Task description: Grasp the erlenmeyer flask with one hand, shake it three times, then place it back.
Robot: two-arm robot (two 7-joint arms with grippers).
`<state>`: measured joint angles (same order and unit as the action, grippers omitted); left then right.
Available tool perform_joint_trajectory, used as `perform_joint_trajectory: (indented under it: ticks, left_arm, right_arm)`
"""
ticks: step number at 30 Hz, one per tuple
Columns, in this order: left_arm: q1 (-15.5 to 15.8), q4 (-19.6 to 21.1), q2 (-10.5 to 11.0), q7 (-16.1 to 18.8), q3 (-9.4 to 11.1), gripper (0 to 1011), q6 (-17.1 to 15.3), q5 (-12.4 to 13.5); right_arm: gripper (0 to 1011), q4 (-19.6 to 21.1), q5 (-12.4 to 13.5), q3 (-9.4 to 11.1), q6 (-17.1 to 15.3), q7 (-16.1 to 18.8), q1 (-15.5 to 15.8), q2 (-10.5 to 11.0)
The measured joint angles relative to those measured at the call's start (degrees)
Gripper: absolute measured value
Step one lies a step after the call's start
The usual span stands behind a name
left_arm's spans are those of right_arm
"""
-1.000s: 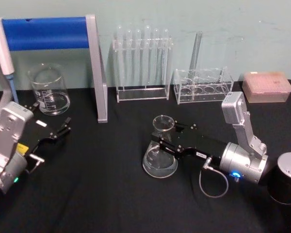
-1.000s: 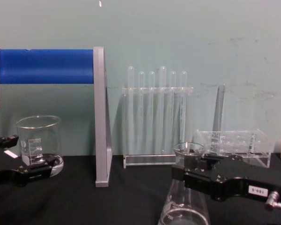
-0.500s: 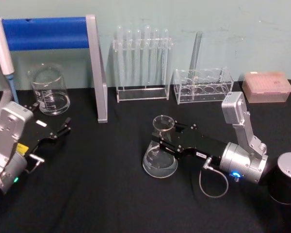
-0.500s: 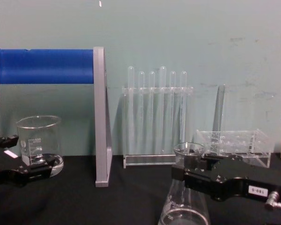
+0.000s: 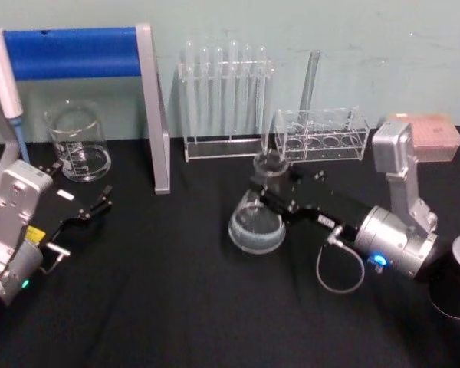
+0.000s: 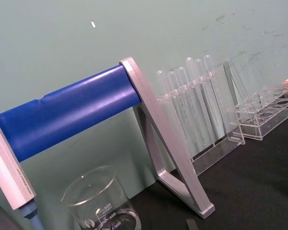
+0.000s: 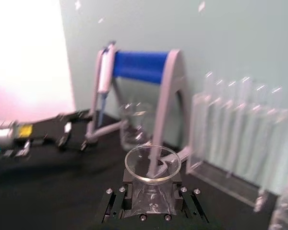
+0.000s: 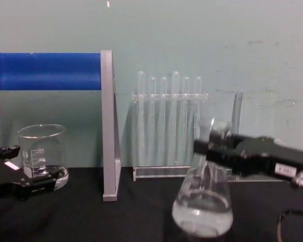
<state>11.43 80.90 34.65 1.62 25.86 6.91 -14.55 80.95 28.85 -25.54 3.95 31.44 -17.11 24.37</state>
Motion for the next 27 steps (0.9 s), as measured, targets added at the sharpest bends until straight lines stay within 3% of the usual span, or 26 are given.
perform_joint_trajectory:
  ticks: [8,14,19,27]
  left_arm:
    - [0.00,0.00,0.00,0.00,0.00,1001,0.00,0.00]
    - [0.00,0.00,0.00,0.00,0.00,1001,0.00,0.00]
    - [0.00,0.00,0.00,0.00,0.00,1001,0.00,0.00]
    - [0.00,0.00,0.00,0.00,0.00,1001,0.00,0.00]
  right_arm:
    - [449,8.00,-1.19,4.28,-1.82,-9.82,3.77,-1.28]
    - [449,11.76,-3.11,6.95,-3.06,-15.33,5.91,-2.33]
    - [449,12.65,-3.79,8.37,-3.77,-16.58,6.91,-2.91]
    - [449,13.10,-5.09,8.83,-4.46,-16.09,7.28,-3.68]
